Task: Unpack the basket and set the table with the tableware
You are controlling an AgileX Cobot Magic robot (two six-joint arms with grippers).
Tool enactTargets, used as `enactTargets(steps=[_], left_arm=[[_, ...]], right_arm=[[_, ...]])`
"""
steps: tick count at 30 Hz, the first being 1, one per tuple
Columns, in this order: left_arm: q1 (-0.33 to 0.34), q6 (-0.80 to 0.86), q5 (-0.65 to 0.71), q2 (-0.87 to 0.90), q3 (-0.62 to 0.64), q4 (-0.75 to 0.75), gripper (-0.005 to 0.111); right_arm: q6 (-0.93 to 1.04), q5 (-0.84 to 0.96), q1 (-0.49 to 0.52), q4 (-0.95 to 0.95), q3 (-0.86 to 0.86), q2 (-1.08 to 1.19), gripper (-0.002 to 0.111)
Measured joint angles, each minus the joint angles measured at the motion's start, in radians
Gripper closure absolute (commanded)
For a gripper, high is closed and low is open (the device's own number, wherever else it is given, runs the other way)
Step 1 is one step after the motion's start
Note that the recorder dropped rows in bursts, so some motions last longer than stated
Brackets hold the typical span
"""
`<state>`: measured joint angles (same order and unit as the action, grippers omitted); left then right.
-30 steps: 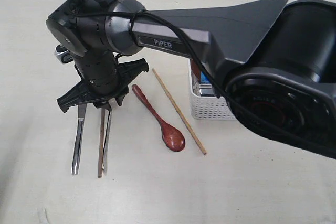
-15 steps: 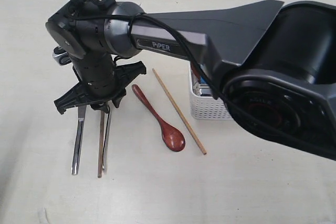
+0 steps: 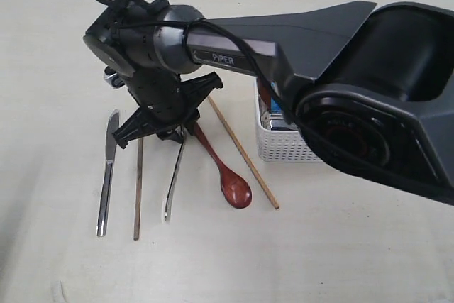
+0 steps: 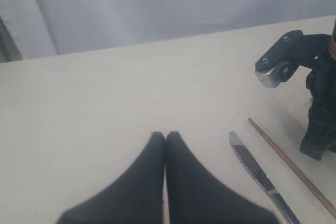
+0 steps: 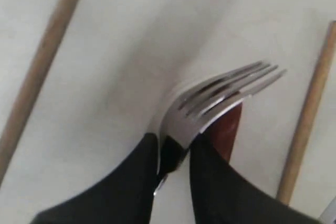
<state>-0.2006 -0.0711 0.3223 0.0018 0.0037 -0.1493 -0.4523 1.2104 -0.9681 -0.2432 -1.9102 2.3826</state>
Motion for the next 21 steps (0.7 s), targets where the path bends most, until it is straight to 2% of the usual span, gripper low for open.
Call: enactTargets(steps=[6, 12, 17, 21], left_arm=[[0.000, 0.000, 0.000, 0.000, 0.000, 0.000, 0.107], [0.000, 0.000, 0.000, 0.000, 0.000, 0.000, 0.107], [0.000, 0.000, 0.000, 0.000, 0.000, 0.000, 0.107], [0.000, 0.000, 0.000, 0.000, 0.000, 0.000, 0.107]], right_arm=[[0.023, 0.004, 0.009, -0.008, 0.000, -0.007, 0.084], [0.032, 0.004, 0.007, 0.015, 0.000, -0.062, 0.069], [0.090, 0.002, -0.005, 0.171, 0.000, -0.107, 0.069], [0.116, -0.024, -0.063, 0.219, 0.000, -0.097, 0.069]])
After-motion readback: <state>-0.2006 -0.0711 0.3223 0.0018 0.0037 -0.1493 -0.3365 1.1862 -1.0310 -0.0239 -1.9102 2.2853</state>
